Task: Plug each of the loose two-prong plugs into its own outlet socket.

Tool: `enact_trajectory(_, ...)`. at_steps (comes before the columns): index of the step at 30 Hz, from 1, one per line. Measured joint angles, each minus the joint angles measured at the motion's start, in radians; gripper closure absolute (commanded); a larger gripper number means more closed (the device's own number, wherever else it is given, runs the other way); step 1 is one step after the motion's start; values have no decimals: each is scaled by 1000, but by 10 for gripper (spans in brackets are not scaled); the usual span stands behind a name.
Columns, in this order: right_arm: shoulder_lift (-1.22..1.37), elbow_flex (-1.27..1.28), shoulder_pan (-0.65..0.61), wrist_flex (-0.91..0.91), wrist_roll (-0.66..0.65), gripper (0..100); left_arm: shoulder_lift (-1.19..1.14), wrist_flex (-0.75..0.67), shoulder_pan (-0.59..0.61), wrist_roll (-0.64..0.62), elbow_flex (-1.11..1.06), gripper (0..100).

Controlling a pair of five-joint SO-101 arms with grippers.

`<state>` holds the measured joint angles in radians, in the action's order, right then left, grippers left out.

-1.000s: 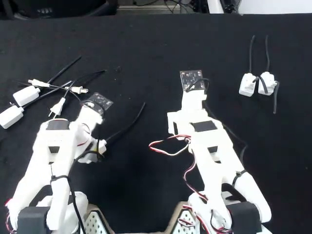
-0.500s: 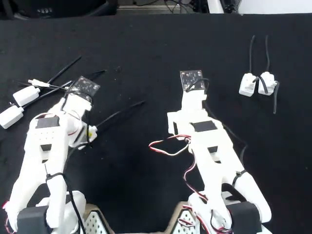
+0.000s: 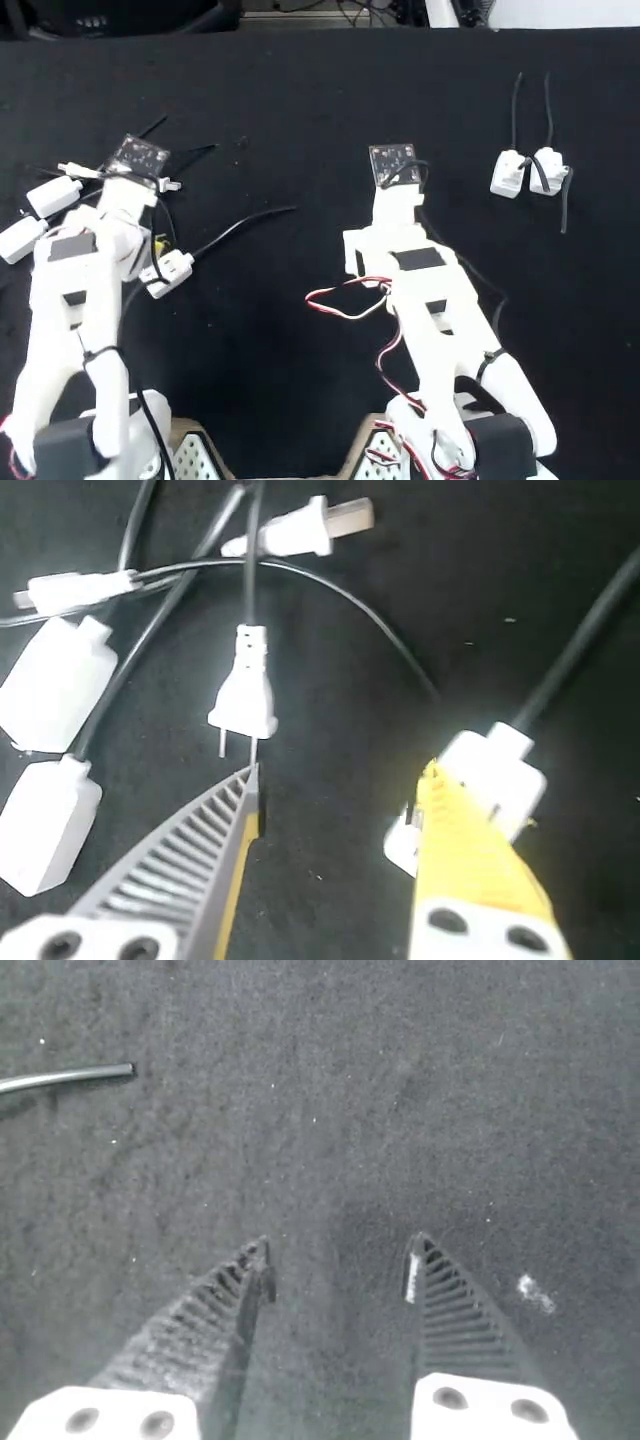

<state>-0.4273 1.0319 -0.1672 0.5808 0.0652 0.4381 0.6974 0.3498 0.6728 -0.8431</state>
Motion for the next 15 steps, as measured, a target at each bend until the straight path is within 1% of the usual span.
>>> enact_trajectory(4, 0, 0, 0, 0, 0, 794, -161, 8, 26, 0, 89, 747)
enact_trajectory(8, 0, 0, 0, 0, 0, 794, -319, 129, 37, -3, 221, 747)
enact_trajectory(12, 0, 0, 0, 0, 0, 794, -377, 249, 38, 3, 288, 747)
enact_trajectory(15, 0, 0, 0, 0, 0, 794, -388, 311, 40, 69, 288, 747)
